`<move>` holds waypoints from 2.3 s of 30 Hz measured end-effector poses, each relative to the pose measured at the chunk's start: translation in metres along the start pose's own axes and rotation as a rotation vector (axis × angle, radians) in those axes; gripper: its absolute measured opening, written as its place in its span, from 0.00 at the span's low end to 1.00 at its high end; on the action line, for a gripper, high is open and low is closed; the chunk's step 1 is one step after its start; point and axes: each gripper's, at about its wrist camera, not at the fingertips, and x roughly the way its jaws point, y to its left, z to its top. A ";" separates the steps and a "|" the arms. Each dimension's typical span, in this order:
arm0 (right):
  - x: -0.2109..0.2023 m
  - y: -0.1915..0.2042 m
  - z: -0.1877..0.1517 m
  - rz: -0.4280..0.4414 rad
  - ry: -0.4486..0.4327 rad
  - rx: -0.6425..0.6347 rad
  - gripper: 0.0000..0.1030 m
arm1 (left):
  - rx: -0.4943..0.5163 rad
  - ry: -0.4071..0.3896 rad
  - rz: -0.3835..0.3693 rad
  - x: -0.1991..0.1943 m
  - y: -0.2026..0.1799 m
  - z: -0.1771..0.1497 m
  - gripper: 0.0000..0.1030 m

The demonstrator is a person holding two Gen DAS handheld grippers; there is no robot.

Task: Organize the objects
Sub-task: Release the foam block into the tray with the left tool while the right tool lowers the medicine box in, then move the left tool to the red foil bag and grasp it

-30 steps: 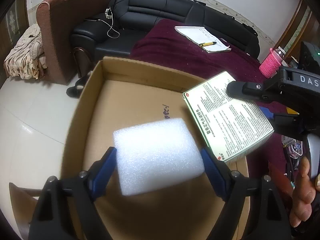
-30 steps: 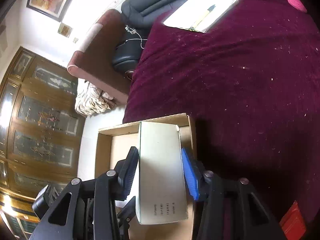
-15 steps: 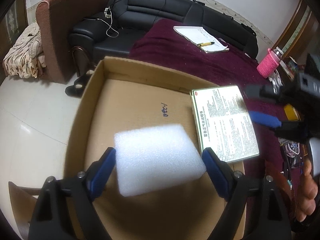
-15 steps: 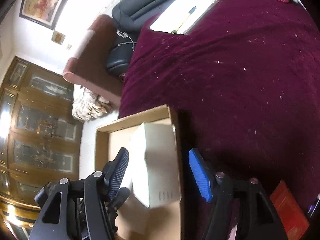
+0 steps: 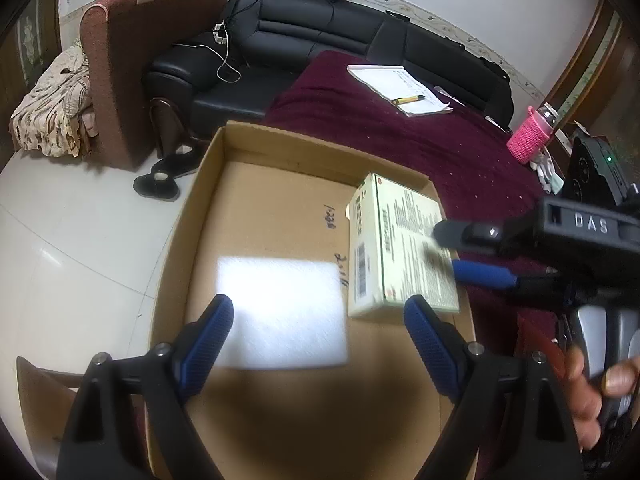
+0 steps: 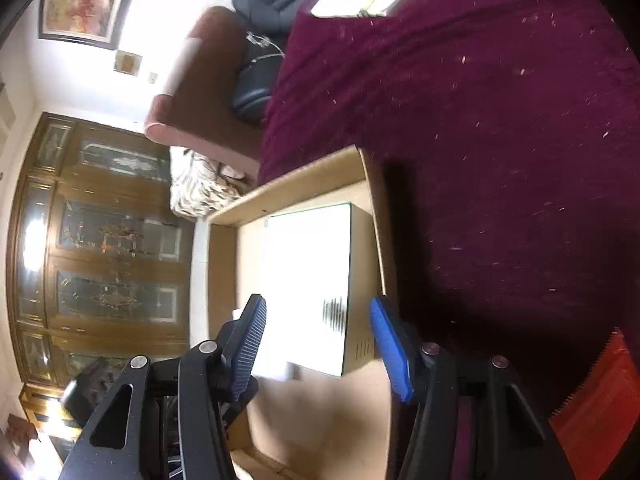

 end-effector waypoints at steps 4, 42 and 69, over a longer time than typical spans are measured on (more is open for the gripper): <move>-0.044 -0.003 -0.010 -0.005 -0.048 -0.050 0.62 | -0.005 -0.001 -0.044 -0.011 -0.007 -0.012 0.84; -0.304 -0.204 -0.134 -0.106 -0.282 0.083 0.79 | 0.056 0.433 -0.054 0.076 -0.285 -0.062 0.89; -0.193 -0.202 -0.122 -0.462 -0.038 0.109 0.86 | 0.193 0.250 -0.201 0.019 -0.252 -0.100 0.64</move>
